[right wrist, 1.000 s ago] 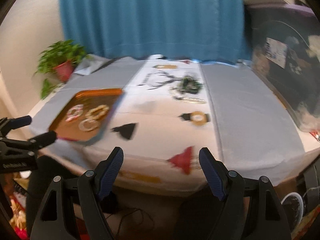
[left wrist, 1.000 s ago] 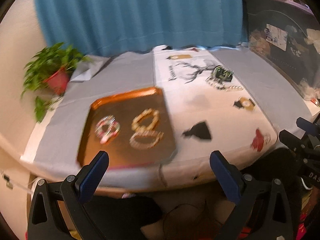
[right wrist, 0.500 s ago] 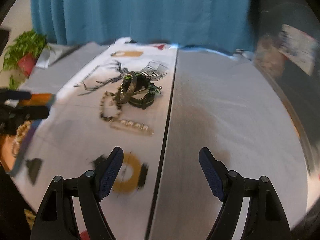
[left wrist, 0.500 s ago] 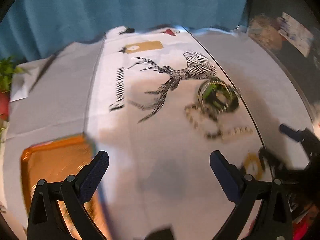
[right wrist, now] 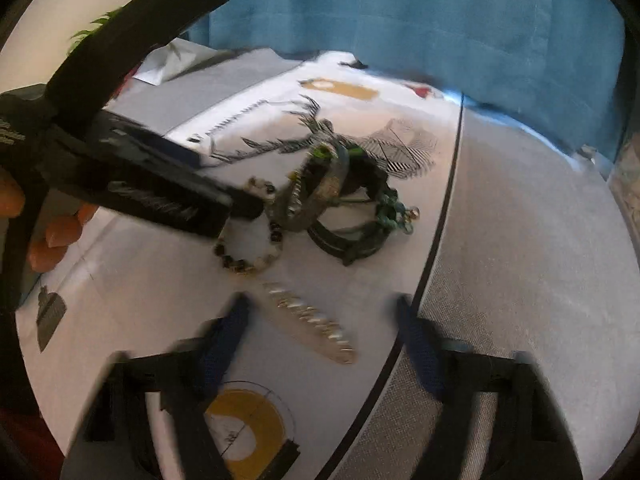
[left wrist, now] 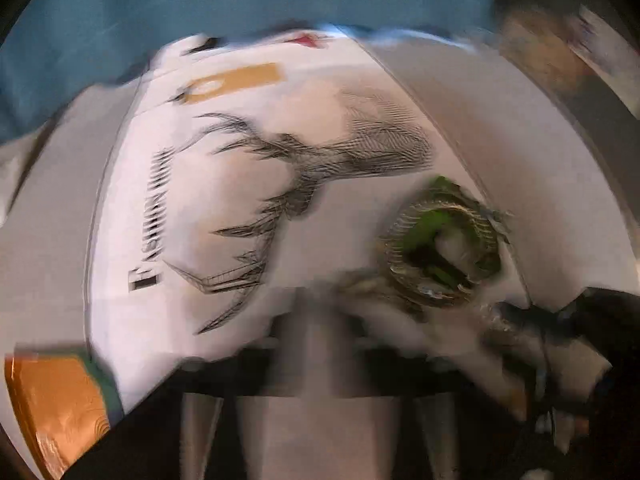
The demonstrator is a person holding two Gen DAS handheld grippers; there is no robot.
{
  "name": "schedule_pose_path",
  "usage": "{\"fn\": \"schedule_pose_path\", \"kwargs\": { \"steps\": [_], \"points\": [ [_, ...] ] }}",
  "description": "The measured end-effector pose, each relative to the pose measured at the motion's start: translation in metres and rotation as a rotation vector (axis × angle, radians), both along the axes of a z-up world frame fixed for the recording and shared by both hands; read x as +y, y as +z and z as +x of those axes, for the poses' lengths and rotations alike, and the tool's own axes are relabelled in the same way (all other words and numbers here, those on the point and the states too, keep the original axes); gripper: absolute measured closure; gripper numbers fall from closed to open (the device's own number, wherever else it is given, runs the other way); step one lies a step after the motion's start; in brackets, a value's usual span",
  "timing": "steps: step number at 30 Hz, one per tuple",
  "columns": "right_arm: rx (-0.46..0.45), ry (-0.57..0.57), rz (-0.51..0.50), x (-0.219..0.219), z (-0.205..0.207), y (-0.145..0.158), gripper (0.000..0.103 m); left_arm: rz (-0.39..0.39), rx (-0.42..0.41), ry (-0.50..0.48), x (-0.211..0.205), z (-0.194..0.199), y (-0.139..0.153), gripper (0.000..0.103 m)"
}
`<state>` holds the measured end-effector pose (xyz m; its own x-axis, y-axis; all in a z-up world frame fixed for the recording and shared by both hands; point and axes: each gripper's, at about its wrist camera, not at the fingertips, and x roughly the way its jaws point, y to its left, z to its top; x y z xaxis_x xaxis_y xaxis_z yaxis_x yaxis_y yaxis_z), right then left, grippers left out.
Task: Organize jewelry
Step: 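Grasp the pearl hairpin with the right tool while the left tool grasps the dark bead bracelet, then carry the hairpin and bead bracelet over the copper tray with both tools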
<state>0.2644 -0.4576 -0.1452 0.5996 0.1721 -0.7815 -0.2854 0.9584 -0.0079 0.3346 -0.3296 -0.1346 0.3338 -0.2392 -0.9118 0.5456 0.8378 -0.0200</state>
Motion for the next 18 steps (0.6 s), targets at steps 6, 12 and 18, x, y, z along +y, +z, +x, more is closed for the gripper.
{"fn": "schedule_pose_path", "kwargs": {
  "steps": [6, 12, 18],
  "points": [
    [0.017, -0.058, -0.006, -0.001, -0.017, 0.004, 0.092, -0.045, -0.017, -0.035, 0.024, -0.028, 0.021, 0.097],
    [-0.038, -0.208, 0.064, -0.009, -0.060, 0.031, 0.092, -0.107, -0.126, -0.026, 0.071, -0.074, 0.074, 0.097],
    [-0.056, -0.303, 0.064, 0.013, -0.100, 0.055, 0.092, -0.138, -0.216, 0.005, 0.112, -0.120, 0.111, 0.097]
  ]
}}
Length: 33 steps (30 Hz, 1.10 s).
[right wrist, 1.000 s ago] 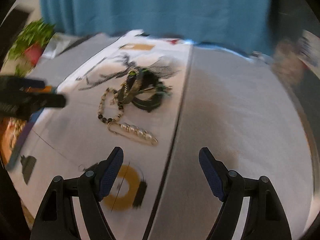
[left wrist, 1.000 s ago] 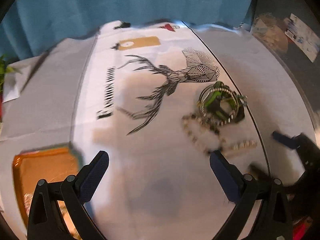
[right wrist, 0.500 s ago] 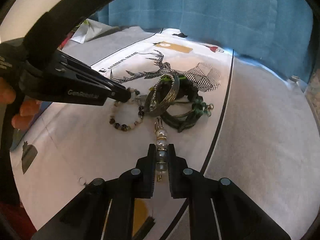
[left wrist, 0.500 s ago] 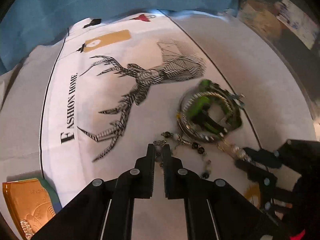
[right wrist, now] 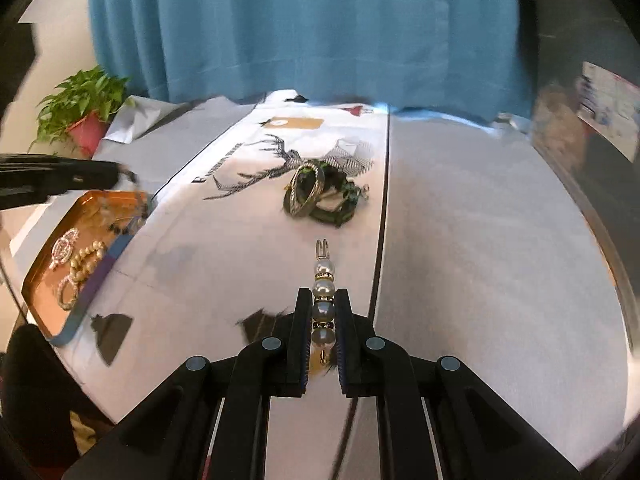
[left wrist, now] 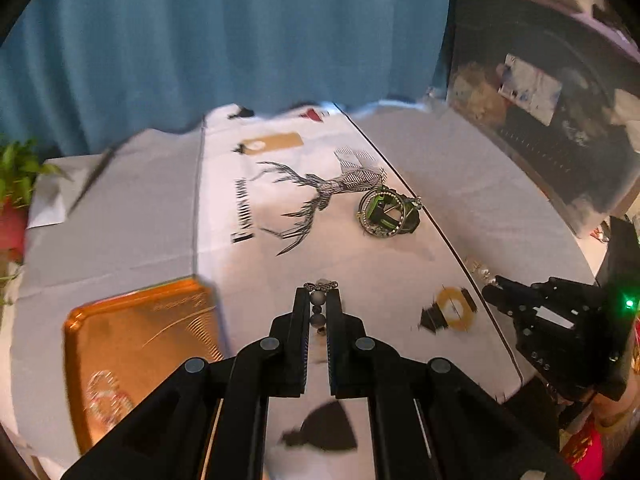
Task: Organize jewelry
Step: 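Carry the hairpin and bead bracelet over the copper tray with both tools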
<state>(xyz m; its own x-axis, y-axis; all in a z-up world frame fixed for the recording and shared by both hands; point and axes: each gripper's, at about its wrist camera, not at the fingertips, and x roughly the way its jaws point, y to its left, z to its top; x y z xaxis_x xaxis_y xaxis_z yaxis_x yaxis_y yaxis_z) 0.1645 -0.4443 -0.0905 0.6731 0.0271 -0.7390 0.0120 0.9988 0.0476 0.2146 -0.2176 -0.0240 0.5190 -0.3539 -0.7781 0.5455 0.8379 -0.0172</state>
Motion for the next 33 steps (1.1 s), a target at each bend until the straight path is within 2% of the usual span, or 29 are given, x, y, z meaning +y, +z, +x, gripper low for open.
{"fn": "schedule_pose_path", "kwargs": {
  "steps": [8, 15, 24, 33],
  "points": [
    [0.008, -0.028, 0.056, 0.038, -0.042, 0.008, 0.092, -0.032, -0.014, 0.072, 0.071, -0.060, 0.012, 0.097],
    [-0.023, 0.026, 0.060, 0.080, -0.074, 0.027, 0.092, -0.061, -0.024, 0.172, 0.137, -0.096, 0.014, 0.097],
    [-0.079, 0.145, 0.059, 0.144, -0.096, 0.058, 0.092, -0.097, -0.079, 0.286, 0.204, -0.119, 0.031, 0.097],
    [-0.097, 0.255, 0.070, 0.203, -0.088, 0.071, 0.092, -0.106, -0.100, 0.328, 0.232, -0.116, 0.035, 0.097]
  ]
}}
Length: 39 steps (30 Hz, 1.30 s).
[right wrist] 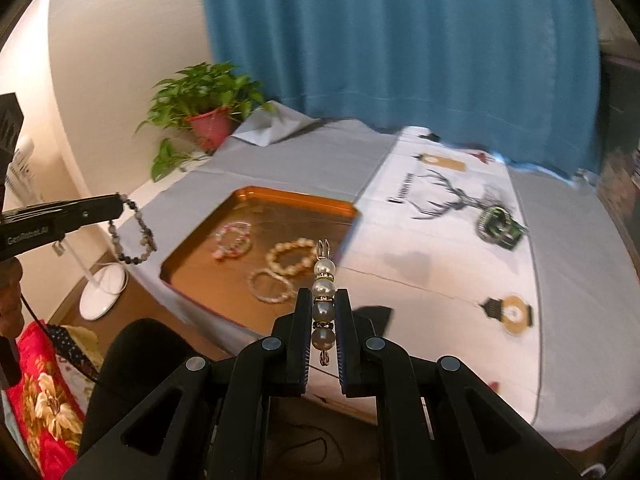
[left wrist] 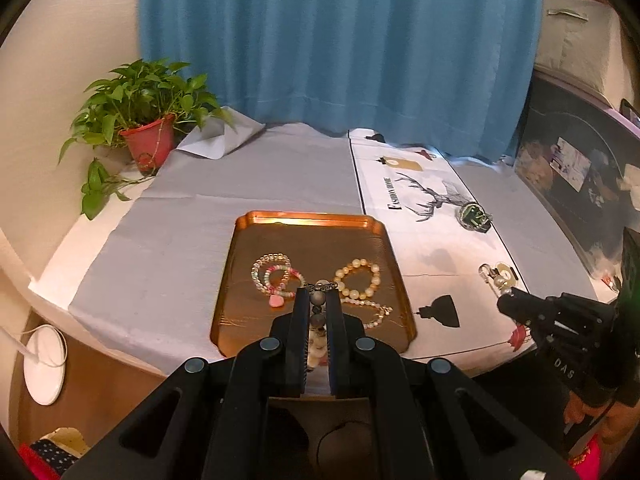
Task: Organize jewelry
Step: 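Carry the hairpin and bead bracelet over the copper tray with both tools, then open both tools to drop the hairpin and bracelet into the tray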
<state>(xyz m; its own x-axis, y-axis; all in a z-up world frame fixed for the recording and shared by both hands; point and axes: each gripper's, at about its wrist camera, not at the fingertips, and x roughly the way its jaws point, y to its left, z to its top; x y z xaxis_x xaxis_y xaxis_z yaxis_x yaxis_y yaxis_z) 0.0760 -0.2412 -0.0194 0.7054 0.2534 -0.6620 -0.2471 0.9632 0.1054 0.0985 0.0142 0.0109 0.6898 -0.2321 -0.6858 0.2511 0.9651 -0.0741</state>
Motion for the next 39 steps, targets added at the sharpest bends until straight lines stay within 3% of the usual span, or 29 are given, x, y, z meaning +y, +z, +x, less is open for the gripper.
{"fn": "schedule_pose_path", "kwargs": {
  "steps": [16, 39],
  "points": [
    [0.027, 0.052, 0.010, 0.047, 0.058, -0.009, 0.092, 0.009, 0.007, -0.004, 0.003, 0.059, -0.009, 0.097],
    [0.107, 0.026, -0.013, 0.075, 0.195, -0.064, 0.092, 0.078, 0.096, -0.058, -0.026, 0.190, -0.085, 0.097]
  ]
}}
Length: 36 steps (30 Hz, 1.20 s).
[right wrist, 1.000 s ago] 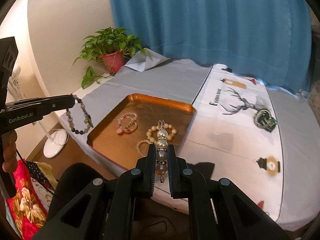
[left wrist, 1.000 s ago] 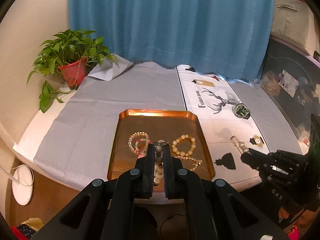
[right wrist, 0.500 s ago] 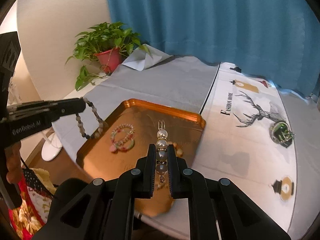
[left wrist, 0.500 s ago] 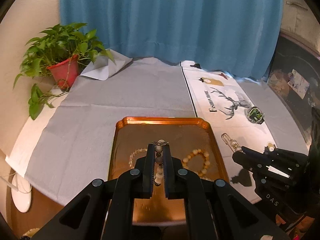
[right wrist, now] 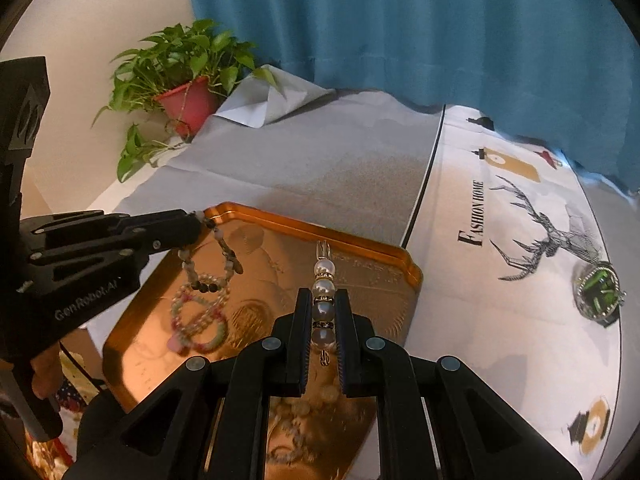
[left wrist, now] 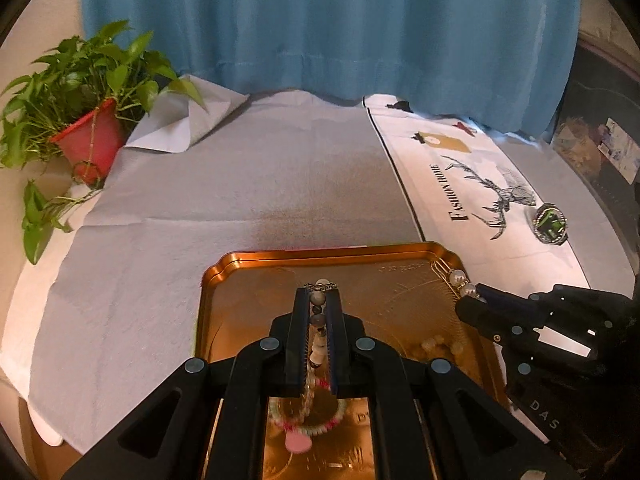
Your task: Organize jewelry
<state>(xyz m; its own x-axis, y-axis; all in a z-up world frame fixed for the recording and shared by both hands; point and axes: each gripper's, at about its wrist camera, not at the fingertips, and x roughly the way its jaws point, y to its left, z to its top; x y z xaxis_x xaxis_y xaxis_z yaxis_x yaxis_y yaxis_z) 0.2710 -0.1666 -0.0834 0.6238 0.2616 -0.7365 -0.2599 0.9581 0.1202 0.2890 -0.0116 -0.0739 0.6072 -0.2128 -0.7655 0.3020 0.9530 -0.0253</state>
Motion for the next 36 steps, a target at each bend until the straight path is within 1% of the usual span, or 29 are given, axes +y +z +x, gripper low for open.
{"fn": "schedule_pose_path", "kwargs": {
  "steps": [5, 6, 7, 8, 9, 10, 11, 12, 15, 17, 19, 22, 26, 29, 30, 33, 36],
  "points": [
    [0.027, -0.011, -0.013, 0.002, 0.019, -0.015, 0.091, 0.017, 0.021, 0.001, -0.001, 0.016, -0.016, 0.096],
    [0.039, -0.011, -0.020, 0.003, 0.021, -0.019, 0.091, 0.024, 0.026, 0.004, -0.001, 0.019, -0.019, 0.089],
    [0.049, -0.010, -0.026, 0.003, 0.024, -0.022, 0.089, 0.037, 0.039, 0.012, 0.000, 0.022, -0.023, 0.061],
    [0.072, -0.017, -0.044, 0.004, 0.027, -0.027, 0.082, 0.059, 0.059, 0.026, 0.000, 0.024, -0.027, 0.040],
    [0.095, -0.023, -0.058, 0.005, 0.030, -0.031, 0.074, 0.087, 0.076, 0.052, 0.001, 0.025, -0.030, 0.005],
    [0.106, -0.032, -0.061, 0.004, 0.030, -0.033, 0.052, 0.102, 0.068, 0.076, 0.003, 0.022, -0.030, 0.000],
    [0.107, -0.046, -0.058, 0.002, 0.028, -0.034, 0.039, 0.105, 0.048, 0.090, 0.005, 0.017, -0.029, 0.000],
    [0.098, -0.057, -0.056, -0.001, 0.024, -0.033, 0.038, 0.109, 0.042, 0.090, 0.007, 0.014, -0.027, 0.000],
    [0.085, -0.062, -0.067, -0.006, 0.009, -0.024, 0.037, 0.160, 0.032, 0.112, 0.014, -0.006, -0.018, 0.000],
    [0.073, -0.078, -0.058, -0.011, -0.005, -0.014, 0.035, 0.170, -0.016, 0.152, 0.021, -0.031, -0.005, 0.000],
    [0.057, -0.095, -0.032, -0.017, -0.027, 0.001, 0.032, 0.142, -0.044, 0.164, 0.026, -0.062, 0.009, 0.000],
    [0.013, -0.121, -0.005, -0.027, -0.068, 0.023, 0.029, 0.106, -0.065, 0.156, 0.027, -0.108, 0.025, 0.000],
    [-0.048, -0.120, -0.011, -0.032, -0.125, 0.049, 0.027, 0.089, -0.088, 0.139, 0.025, -0.160, 0.045, 0.000],
    [-0.098, -0.098, -0.032, -0.034, -0.166, 0.068, 0.026, 0.049, -0.104, 0.108, 0.022, -0.193, 0.062, 0.000],
    [-0.123, -0.092, -0.042, -0.034, -0.182, 0.076, 0.025, 0.046, -0.114, 0.100, 0.020, -0.203, 0.068, 0.000],
    [-0.169, -0.096, -0.046, -0.035, -0.212, 0.090, 0.024, 0.055, -0.153, 0.100, 0.015, -0.227, 0.079, 0.000],
    [-0.182, -0.088, -0.040, -0.036, -0.234, 0.098, 0.024, 0.053, -0.189, 0.112, 0.015, -0.249, 0.089, 0.000]
  ]
}}
